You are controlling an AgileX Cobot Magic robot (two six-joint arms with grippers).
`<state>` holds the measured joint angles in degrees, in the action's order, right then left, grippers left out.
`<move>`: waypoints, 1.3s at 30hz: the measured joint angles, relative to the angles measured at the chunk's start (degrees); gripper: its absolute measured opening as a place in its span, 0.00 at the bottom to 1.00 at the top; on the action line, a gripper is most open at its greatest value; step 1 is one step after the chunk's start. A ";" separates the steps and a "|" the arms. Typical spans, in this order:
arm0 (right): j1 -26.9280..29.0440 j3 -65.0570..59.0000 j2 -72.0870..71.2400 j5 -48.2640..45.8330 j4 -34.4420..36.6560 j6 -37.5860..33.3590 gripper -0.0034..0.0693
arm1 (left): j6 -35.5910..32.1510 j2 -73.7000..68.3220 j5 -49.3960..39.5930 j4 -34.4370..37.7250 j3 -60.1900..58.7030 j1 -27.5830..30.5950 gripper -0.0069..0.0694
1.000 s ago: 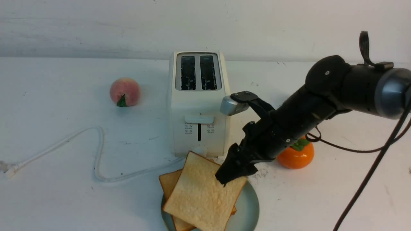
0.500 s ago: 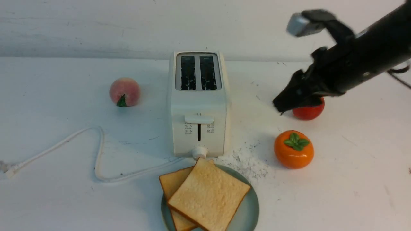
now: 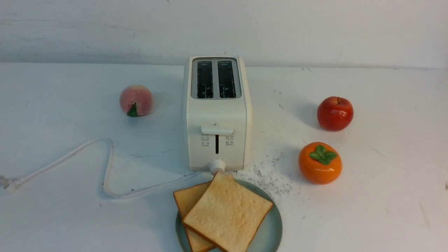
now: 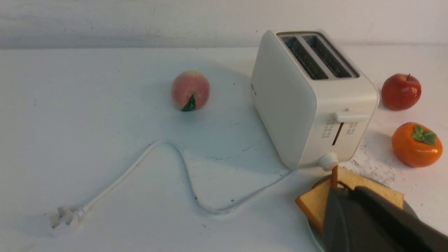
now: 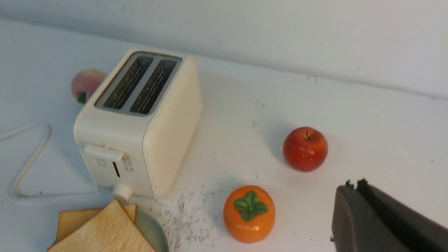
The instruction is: Take toasted bread from bread machine on white table place on plate.
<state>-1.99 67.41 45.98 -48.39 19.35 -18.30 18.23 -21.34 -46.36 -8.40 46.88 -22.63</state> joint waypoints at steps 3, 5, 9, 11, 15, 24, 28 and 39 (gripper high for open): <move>0.00 -11.26 -10.83 6.80 -0.14 1.67 0.04 | 0.00 -0.08 2.20 0.00 0.00 0.00 0.07; 0.00 -19.73 -18.47 12.04 -0.14 2.28 0.04 | 0.00 -0.52 3.82 0.00 0.00 0.00 0.07; 0.00 -34.98 -31.74 21.60 -0.09 2.77 0.04 | 0.18 -2.31 5.31 -0.04 0.00 0.00 0.07; 0.00 -41.01 -36.68 26.36 0.23 2.81 0.04 | 0.18 -3.46 5.46 -0.04 0.00 0.00 0.07; 0.00 -49.80 -43.08 31.11 2.18 2.81 0.05 | 0.18 -6.11 6.06 0.07 0.00 0.00 0.07; 0.00 -53.33 -44.82 32.46 6.83 2.95 0.06 | 0.18 -8.02 8.86 2.56 -1.38 0.00 0.07; 0.00 -53.33 -44.82 32.46 6.99 2.95 0.06 | 0.18 -7.83 10.78 5.92 -4.20 0.00 0.07; 0.00 -53.40 -44.82 32.50 7.04 3.01 0.08 | 0.24 -7.89 12.23 13.42 -10.34 0.00 0.07</move>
<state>-1.99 14.01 1.16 -15.88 26.39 -15.29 18.46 -29.22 -34.13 5.02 36.54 -22.63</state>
